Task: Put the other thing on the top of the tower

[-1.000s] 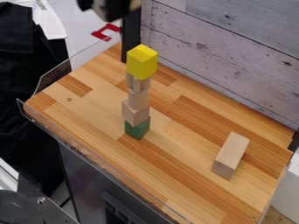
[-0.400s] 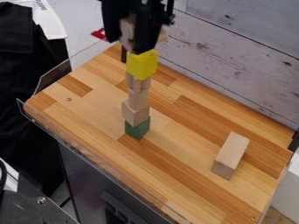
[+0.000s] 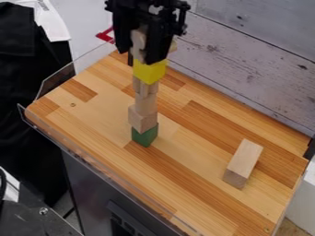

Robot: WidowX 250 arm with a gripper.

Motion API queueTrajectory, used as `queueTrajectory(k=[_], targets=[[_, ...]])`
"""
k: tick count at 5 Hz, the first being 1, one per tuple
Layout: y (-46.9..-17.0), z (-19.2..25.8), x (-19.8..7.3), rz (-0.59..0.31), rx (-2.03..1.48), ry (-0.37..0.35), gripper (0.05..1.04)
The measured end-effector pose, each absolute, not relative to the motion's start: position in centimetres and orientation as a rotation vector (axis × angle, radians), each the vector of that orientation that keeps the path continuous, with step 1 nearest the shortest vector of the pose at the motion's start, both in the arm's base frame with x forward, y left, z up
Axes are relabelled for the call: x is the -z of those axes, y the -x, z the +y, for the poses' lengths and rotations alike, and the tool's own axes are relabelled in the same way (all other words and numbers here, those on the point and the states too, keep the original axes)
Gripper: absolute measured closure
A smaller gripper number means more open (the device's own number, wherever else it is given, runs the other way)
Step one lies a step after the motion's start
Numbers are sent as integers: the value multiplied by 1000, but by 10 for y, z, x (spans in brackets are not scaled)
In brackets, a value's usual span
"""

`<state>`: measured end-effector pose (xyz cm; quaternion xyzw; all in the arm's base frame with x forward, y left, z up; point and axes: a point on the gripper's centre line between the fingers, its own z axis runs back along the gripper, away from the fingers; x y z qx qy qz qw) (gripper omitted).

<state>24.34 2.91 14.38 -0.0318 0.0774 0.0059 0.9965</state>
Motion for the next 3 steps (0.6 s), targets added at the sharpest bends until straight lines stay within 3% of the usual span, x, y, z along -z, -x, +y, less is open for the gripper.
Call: queueTrajectory(k=[3], targets=[[-247,41,-136,171,-53,76,415]])
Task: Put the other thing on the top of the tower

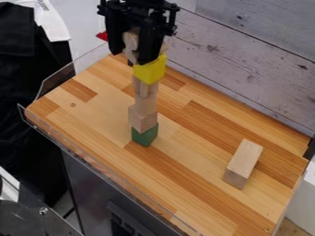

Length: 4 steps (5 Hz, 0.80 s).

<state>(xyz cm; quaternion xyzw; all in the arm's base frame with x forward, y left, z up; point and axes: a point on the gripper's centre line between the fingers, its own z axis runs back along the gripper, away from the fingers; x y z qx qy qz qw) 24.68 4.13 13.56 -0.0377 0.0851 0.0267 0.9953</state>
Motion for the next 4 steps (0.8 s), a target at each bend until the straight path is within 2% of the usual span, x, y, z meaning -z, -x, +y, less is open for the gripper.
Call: queueTrajectory(k=[1,2,3,4], targets=[[-247,41,-136,169,-43,76,133],[-247,40,-138,162,-37,76,83],[-244,39,-143,153,-32,78,83],[-252,45,-160,117,-41,89,83]])
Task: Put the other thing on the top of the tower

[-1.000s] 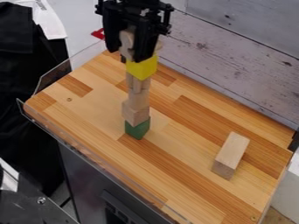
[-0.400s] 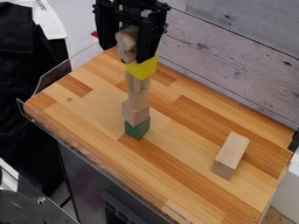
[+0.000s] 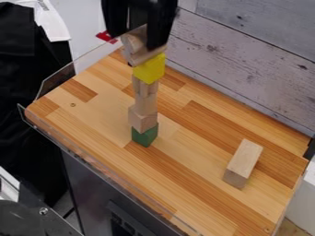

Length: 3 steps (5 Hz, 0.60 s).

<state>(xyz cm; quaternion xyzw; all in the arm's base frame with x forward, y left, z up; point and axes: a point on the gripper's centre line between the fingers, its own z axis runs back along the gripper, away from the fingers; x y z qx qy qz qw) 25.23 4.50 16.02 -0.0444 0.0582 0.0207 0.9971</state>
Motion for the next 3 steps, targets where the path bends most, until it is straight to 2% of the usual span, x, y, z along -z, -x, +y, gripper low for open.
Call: queueTrajectory(k=[2,3], targets=[[-254,70,-205,29,-77,98,83],[-244,81,-214,39,-97,80,83]])
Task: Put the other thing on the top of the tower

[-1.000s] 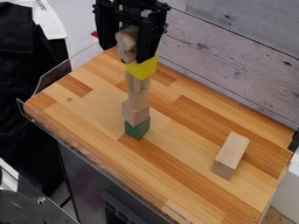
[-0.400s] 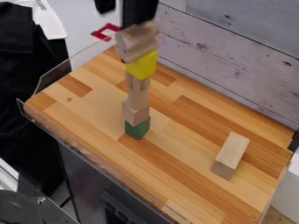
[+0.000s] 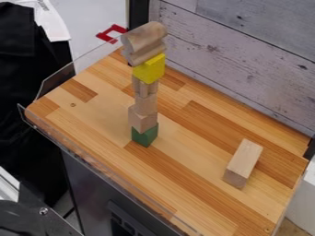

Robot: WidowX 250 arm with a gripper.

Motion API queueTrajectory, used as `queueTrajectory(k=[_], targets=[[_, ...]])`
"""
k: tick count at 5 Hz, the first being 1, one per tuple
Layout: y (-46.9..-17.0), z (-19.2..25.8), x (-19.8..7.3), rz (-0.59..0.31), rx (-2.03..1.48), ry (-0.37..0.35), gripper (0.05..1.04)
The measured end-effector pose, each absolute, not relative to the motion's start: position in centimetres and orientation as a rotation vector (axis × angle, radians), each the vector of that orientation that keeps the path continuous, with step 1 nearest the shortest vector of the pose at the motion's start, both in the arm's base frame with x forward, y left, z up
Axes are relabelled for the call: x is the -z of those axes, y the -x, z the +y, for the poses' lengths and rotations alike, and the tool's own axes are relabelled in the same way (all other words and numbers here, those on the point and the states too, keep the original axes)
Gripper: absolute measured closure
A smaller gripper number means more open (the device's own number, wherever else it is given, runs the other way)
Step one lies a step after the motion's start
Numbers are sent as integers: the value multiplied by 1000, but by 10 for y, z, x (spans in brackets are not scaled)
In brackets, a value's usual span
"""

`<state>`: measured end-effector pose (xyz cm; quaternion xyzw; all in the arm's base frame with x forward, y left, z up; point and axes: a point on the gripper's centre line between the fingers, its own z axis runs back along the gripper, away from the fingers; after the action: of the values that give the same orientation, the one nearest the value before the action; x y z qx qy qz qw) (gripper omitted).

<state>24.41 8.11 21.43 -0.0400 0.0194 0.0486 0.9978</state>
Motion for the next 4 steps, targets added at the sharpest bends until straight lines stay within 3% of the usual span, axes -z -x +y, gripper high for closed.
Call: queueTrajectory(k=[1,3,4], targets=[[-235,99,-220,26,-130,54,83],[-225,125,-178,70,-158,-56,83],[-229,128,-166,100,-154,-47,83]])
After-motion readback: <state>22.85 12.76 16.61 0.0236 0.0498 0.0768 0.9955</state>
